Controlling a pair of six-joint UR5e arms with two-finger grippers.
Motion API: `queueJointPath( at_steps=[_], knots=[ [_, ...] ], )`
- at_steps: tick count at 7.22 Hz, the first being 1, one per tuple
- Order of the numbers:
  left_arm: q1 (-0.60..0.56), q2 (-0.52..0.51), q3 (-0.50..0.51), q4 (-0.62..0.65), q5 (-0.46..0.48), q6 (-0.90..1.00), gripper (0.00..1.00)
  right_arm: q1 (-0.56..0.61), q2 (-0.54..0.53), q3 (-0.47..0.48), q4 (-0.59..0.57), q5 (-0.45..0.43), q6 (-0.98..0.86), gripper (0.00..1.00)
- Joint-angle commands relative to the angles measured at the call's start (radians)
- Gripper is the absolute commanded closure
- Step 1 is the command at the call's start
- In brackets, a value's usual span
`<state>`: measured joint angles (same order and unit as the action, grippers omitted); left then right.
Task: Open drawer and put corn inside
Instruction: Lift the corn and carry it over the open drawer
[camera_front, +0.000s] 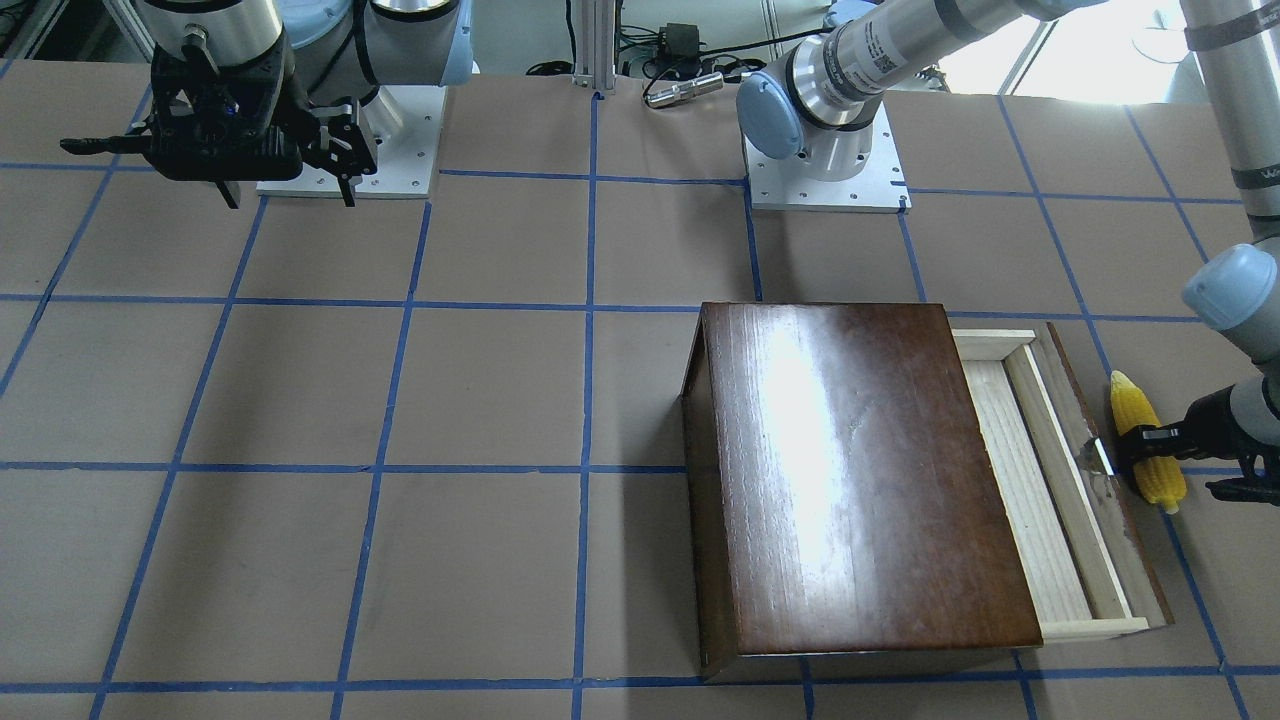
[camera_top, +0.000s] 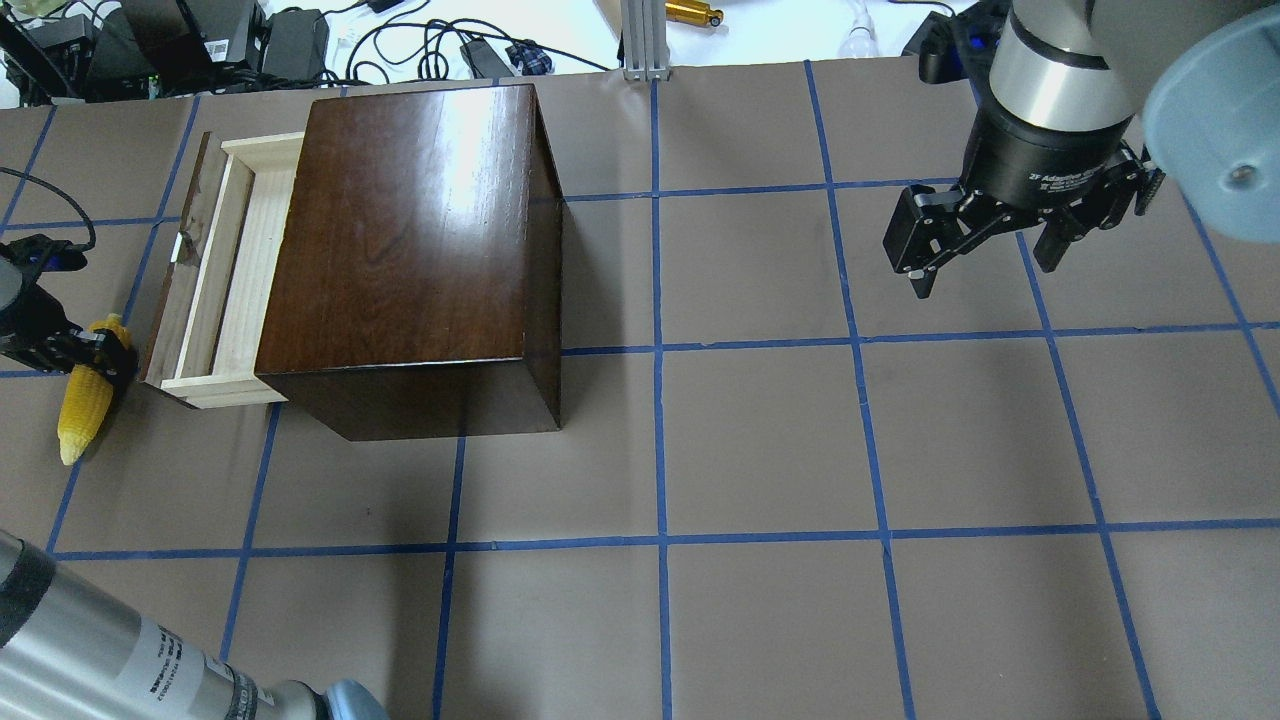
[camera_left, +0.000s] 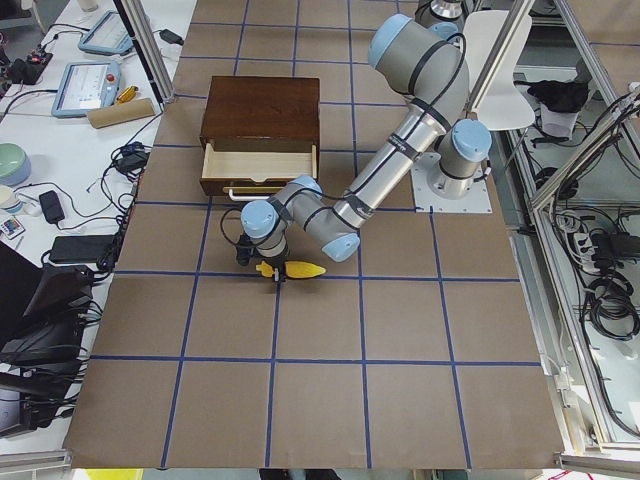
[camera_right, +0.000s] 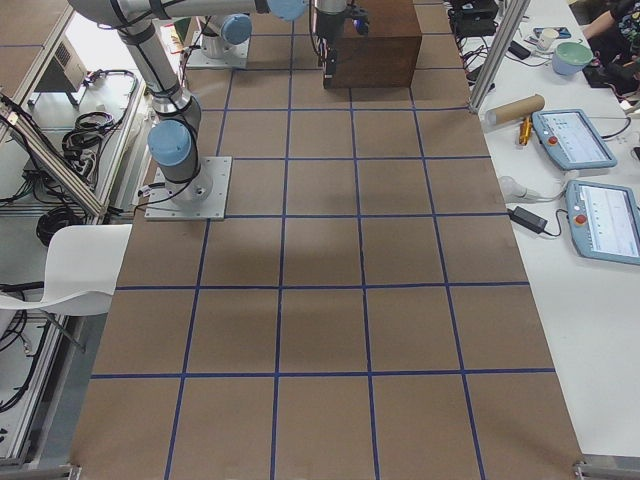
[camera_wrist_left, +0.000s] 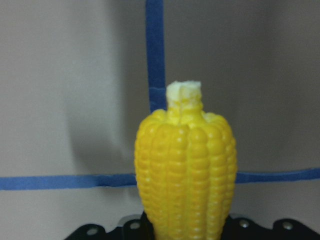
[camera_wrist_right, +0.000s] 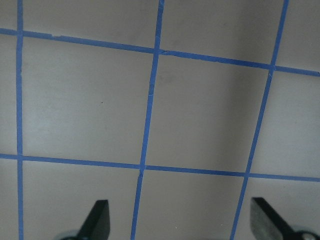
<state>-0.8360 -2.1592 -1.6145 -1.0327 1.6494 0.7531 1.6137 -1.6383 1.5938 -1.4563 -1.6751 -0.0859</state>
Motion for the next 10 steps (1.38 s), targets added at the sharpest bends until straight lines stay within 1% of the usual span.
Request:
queueJointPath(
  at_steps=[1,2,4,5,6,7,8,9,10],
  knots=[
    [0.003,0.033,0.002,-0.009,0.001,0.000,1.00,0.000,0.000,0.000,-0.001,0.000,0.000,0.00],
    [0.020,0.076,0.001,-0.023,-0.002,0.003,1.00,0.000,0.000,0.000,-0.001,0.000,0.000,0.00],
    [0.011,0.174,0.004,-0.091,-0.008,0.002,1.00,0.000,0.000,0.000,-0.001,0.000,0.000,0.00],
    [0.000,0.229,0.025,-0.171,-0.011,-0.012,1.00,0.000,0.000,0.000,0.001,0.000,0.000,0.00],
    [-0.021,0.261,0.083,-0.272,-0.029,-0.017,1.00,0.000,0.000,0.000,0.001,0.000,0.000,0.00],
    [-0.050,0.283,0.143,-0.352,-0.060,-0.027,1.00,0.000,0.000,0.000,-0.001,0.000,0.000,0.00],
    [-0.108,0.295,0.172,-0.377,-0.092,-0.053,1.00,0.000,0.000,0.000,0.001,0.000,0.000,0.00],
    [-0.173,0.301,0.177,-0.377,-0.097,-0.090,1.00,0.000,0.000,0.000,-0.001,0.000,0.000,0.00],
    [-0.239,0.306,0.176,-0.379,-0.099,-0.194,1.00,0.000,0.000,0.000,-0.001,0.000,0.000,0.00]
  ],
)
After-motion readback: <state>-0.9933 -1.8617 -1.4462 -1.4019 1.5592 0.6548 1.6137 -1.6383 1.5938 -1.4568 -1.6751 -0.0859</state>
